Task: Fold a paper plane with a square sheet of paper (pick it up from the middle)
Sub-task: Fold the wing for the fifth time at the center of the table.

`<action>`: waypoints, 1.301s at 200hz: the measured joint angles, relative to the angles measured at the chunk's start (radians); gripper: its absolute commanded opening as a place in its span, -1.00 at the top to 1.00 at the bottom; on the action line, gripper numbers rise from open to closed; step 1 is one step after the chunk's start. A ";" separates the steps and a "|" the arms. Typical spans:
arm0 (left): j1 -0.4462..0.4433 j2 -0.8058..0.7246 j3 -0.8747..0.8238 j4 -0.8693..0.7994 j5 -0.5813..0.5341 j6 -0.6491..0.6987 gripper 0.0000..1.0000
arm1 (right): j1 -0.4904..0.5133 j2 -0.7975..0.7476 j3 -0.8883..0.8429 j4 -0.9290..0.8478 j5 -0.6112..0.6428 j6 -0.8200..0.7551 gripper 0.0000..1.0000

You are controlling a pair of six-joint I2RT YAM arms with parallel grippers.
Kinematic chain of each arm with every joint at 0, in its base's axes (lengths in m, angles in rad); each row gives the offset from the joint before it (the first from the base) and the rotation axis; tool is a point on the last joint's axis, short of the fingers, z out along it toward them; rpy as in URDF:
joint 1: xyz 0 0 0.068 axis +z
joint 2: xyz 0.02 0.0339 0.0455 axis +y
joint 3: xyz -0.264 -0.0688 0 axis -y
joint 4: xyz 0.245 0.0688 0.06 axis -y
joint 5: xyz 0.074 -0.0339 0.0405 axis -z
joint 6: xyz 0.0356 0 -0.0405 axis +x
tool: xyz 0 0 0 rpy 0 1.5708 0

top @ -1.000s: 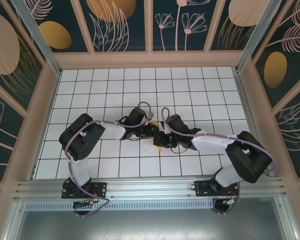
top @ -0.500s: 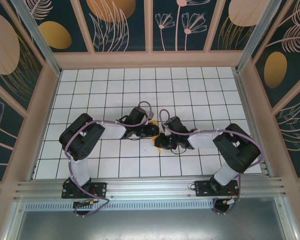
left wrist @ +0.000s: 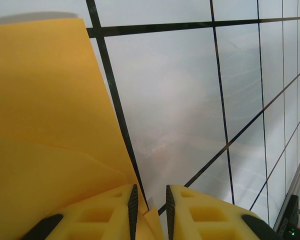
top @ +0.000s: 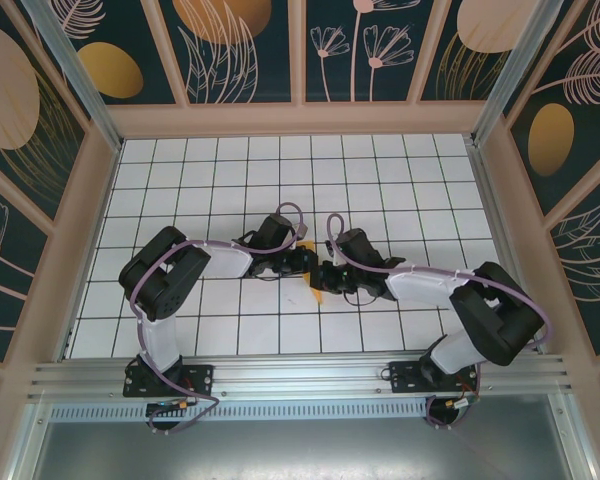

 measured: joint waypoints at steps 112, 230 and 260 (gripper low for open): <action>0.000 0.001 0.002 0.000 0.000 0.000 0.50 | -0.005 0.096 0.010 0.027 -0.007 0.000 0.68; 0.022 -0.057 0.108 -0.105 -0.010 0.050 0.16 | -0.014 0.139 -0.032 0.102 -0.011 0.000 0.75; 0.051 -0.154 0.097 -0.098 -0.032 0.052 0.16 | -0.015 0.141 -0.032 0.102 -0.013 0.000 0.74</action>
